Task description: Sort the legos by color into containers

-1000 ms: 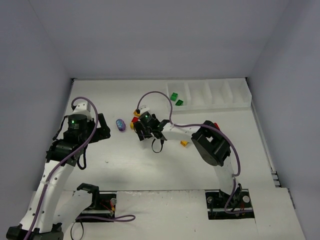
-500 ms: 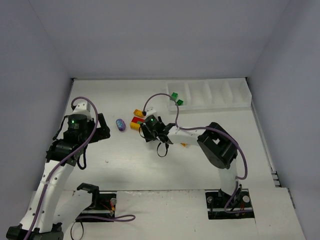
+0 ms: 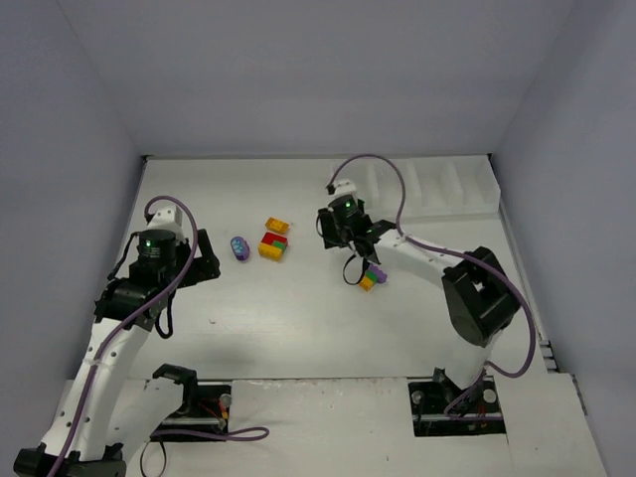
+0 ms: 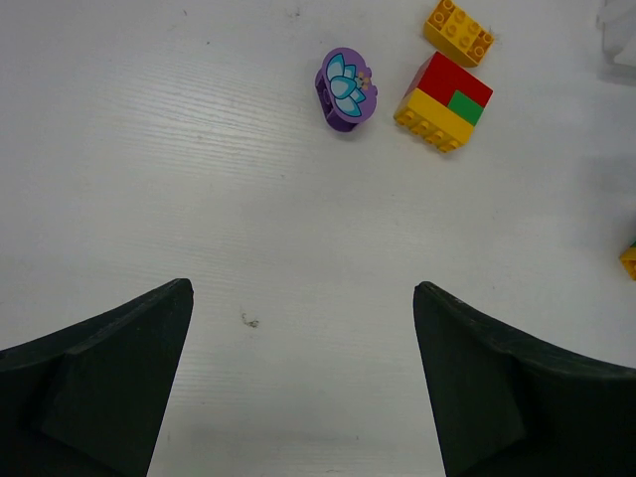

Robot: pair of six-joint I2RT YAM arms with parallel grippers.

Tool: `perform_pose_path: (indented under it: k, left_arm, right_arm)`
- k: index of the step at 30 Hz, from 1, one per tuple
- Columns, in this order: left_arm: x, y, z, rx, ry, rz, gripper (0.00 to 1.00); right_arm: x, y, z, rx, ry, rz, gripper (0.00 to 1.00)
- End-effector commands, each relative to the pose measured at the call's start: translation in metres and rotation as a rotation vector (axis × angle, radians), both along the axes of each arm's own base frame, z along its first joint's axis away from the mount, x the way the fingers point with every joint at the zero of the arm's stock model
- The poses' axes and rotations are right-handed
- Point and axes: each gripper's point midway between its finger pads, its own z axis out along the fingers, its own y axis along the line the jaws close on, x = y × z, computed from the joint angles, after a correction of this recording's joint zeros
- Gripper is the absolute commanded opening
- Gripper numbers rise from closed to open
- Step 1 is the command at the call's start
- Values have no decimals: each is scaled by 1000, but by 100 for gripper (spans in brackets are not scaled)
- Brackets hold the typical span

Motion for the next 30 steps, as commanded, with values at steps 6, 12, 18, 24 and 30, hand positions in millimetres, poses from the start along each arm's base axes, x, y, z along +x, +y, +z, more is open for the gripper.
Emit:
perform_pose_path:
  k: [6, 12, 18, 24, 30]
  left_arm:
    - [7, -5, 10, -32, -44, 1, 86]
    - [5, -3, 7, -29, -37, 10, 86]
    - [5, 0, 6, -15, -32, 21, 86]
    - [7, 1, 4, -8, -26, 27, 86]
    - [19, -3, 0, -13, -8, 20, 86]
  right_arm:
    - [93, -127, 103, 102, -227, -334, 0]
    - [156, -182, 99, 136, -239, -473, 4]
    - [191, -182, 71, 146, -198, -461, 21]
    - [208, -178, 63, 138, -198, -446, 68]
    - [207, -165, 99, 156, -251, -362, 88]
